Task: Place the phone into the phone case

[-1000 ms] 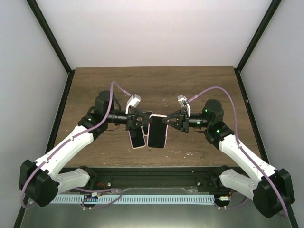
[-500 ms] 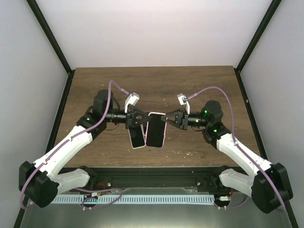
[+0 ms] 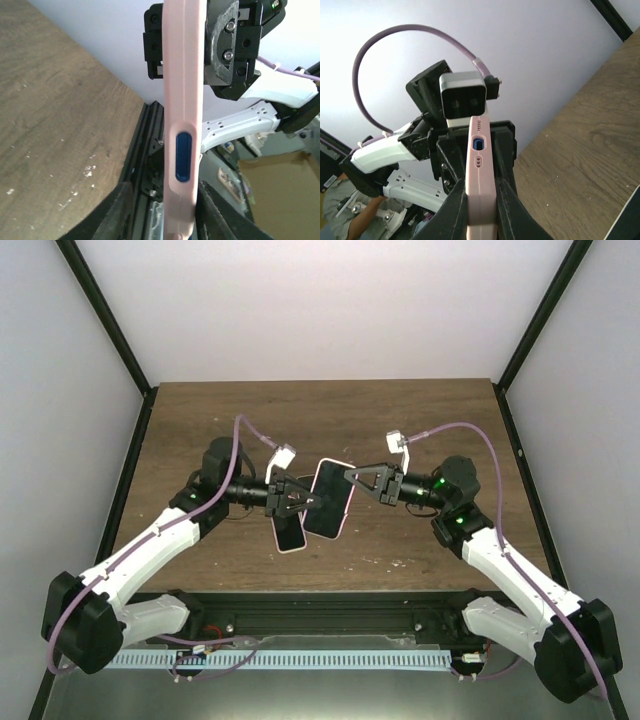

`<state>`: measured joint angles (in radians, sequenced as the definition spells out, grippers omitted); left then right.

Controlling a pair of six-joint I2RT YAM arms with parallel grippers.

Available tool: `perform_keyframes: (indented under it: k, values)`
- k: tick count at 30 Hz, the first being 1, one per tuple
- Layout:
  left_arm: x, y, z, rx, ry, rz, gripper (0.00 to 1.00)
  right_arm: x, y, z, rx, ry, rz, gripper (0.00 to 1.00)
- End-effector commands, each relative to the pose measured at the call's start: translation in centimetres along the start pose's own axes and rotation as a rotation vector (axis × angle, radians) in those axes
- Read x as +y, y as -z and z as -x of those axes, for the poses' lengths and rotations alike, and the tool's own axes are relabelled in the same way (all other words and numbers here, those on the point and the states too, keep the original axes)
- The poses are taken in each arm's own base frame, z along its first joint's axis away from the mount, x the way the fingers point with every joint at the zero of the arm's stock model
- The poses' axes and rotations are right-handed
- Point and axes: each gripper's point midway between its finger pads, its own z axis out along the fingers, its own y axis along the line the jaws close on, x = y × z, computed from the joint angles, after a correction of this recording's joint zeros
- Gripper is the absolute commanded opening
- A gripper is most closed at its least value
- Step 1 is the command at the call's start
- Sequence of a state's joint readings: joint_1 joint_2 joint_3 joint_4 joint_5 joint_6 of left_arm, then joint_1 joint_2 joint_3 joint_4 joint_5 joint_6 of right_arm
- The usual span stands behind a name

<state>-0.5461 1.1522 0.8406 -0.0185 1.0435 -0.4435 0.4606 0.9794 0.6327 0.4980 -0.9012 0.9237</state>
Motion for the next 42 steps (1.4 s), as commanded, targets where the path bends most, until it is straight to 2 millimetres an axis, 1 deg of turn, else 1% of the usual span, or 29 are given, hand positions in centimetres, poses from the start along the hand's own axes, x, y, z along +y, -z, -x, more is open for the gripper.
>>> perform_keyframes:
  k: [1, 3, 6, 7, 8, 10, 12, 14, 18, 20, 21, 22, 25, 27, 29, 31, 33, 34, 36, 39, 42]
  values:
    - [-0.3, -0.3, -1.6, 0.031, 0.025, -0.038, 0.32, 2.5, 0.1, 3.2, -0.11, 0.064, 0.031, 0.01]
    - [-0.2, -0.6, -1.9, 0.035, 0.033, -0.045, 0.24, 2.1, 0.0, 3.2, -0.114, 0.053, 0.019, 0.01]
    - [-0.2, -1.0, -2.3, 0.062, 0.045, -0.057, 0.19, 1.5, 0.1, 3.4, -0.134, 0.052, -0.003, 0.01]
    - [-0.2, -1.1, -2.4, 0.073, 0.05, -0.06, 0.2, 1.3, 0.2, 3.5, -0.143, 0.054, -0.014, 0.01]
    - [-0.3, -1.2, -2.5, 0.083, 0.057, -0.064, 0.22, 1.2, 0.3, 3.8, -0.155, 0.061, -0.024, 0.01]
    - [-0.1, -1.2, -2.8, 0.09, 0.073, -0.06, 0.31, 0.7, 0.6, 4.5, -0.188, 0.063, -0.05, 0.01]
    - [-0.1, -1.2, -3.1, 0.093, 0.082, -0.06, 0.31, 0.7, 0.9, 4.9, -0.209, 0.061, -0.06, 0.01]
    - [0.0, -1.1, -3.3, 0.09, 0.087, -0.048, 0.25, 0.6, 1.2, 5.2, -0.226, 0.058, -0.069, 0.01]
    - [0.3, -1.1, -3.6, 0.083, 0.077, -0.035, 0.04, 0.5, 1.7, 5.6, -0.251, 0.063, -0.087, 0.01]
    - [0.6, -1.1, -3.6, 0.072, 0.08, -0.031, 0.0, 0.4, 1.8, 5.6, -0.251, 0.068, -0.089, 0.01]
    - [0.7, -1.2, -3.5, 0.065, 0.084, -0.03, 0.0, 0.4, 1.7, 5.5, -0.243, 0.07, -0.084, 0.04]
    - [0.7, -1.2, -3.3, 0.056, 0.088, -0.032, 0.0, 0.4, 1.6, 5.2, -0.229, 0.063, -0.079, 0.1]
    - [0.7, -1.3, -2.7, 0.021, 0.09, -0.041, 0.0, 0.2, 1.5, 3.9, -0.18, 0.04, -0.059, 0.24]
    - [0.8, -1.4, -2.1, -0.001, 0.079, -0.035, 0.0, -0.3, 1.4, 2.7, -0.133, 0.014, -0.061, 0.41]
    - [1.1, -1.5, -1.2, -0.02, 0.064, -0.014, 0.0, -1.3, 1.5, 1.2, -0.082, -0.019, -0.087, 0.57]
    - [1.2, -1.6, -0.1, -0.043, 0.044, -0.002, 0.0, -2.2, 1.7, -0.2, -0.047, -0.05, -0.111, 0.69]
    - [1.3, -1.7, 1.0, -0.074, 0.028, 0.01, 0.0, -2.6, 2.1, -1.6, -0.023, -0.075, -0.108, 0.79]
    - [1.4, -1.8, 1.6, -0.091, 0.028, 0.014, 0.0, -2.8, 2.2, -2.2, -0.016, -0.083, -0.106, 0.83]
    - [1.5, -1.9, 2.5, -0.124, 0.027, 0.014, 0.0, -3.1, 2.4, -3.1, -0.002, -0.101, -0.1, 0.85]
    - [1.9, -2.1, 3.9, -0.178, 0.021, 0.019, 0.0, -3.9, 2.3, -4.4, 0.027, -0.134, -0.106, 0.85]
    - [2.1, -2.1, 5.0, -0.215, 0.019, 0.029, 0.0, -4.2, 2.1, -5.1, 0.041, -0.159, -0.095, 0.82]
